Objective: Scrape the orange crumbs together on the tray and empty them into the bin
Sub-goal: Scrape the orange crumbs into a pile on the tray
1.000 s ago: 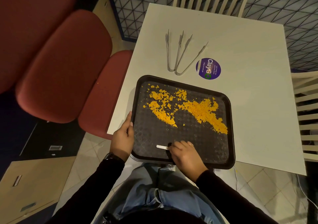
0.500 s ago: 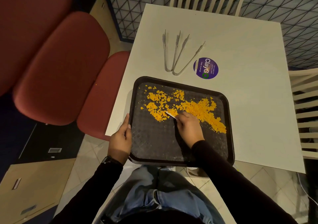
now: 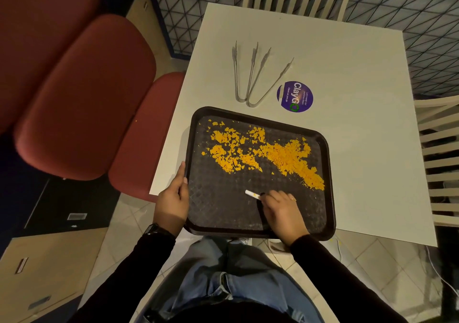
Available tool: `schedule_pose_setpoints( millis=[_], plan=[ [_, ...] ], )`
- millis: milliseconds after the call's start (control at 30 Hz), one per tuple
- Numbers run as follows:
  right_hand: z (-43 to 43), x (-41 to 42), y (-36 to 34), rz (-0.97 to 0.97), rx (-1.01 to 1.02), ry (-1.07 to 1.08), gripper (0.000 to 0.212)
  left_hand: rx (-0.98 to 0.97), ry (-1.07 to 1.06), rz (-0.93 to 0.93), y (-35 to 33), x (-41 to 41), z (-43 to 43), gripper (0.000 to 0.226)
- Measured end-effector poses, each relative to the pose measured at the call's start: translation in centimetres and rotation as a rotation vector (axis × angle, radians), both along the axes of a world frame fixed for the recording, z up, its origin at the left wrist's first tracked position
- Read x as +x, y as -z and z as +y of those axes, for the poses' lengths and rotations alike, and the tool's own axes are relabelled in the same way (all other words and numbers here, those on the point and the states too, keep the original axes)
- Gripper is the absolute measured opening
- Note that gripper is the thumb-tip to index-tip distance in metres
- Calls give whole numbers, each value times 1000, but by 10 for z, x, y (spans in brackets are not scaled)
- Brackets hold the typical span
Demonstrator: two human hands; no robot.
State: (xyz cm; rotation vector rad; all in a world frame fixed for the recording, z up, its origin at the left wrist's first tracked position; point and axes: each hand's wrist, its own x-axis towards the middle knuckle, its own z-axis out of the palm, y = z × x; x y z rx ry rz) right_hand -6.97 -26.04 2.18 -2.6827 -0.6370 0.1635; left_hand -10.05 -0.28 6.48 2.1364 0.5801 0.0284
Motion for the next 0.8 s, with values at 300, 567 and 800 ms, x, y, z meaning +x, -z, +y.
schedule_pose_setpoints(
  millis=[300, 567, 800],
  plan=[
    [0, 70, 8, 76, 22, 283, 14, 0, -2, 65, -6, 0, -2, 45],
    [-18, 38, 1, 111, 54, 292, 10, 17, -9, 51, -8, 4, -1, 45],
    [-21, 35, 8, 79, 12, 235, 10, 24, -10, 36, -10, 0, -5, 44]
  ],
)
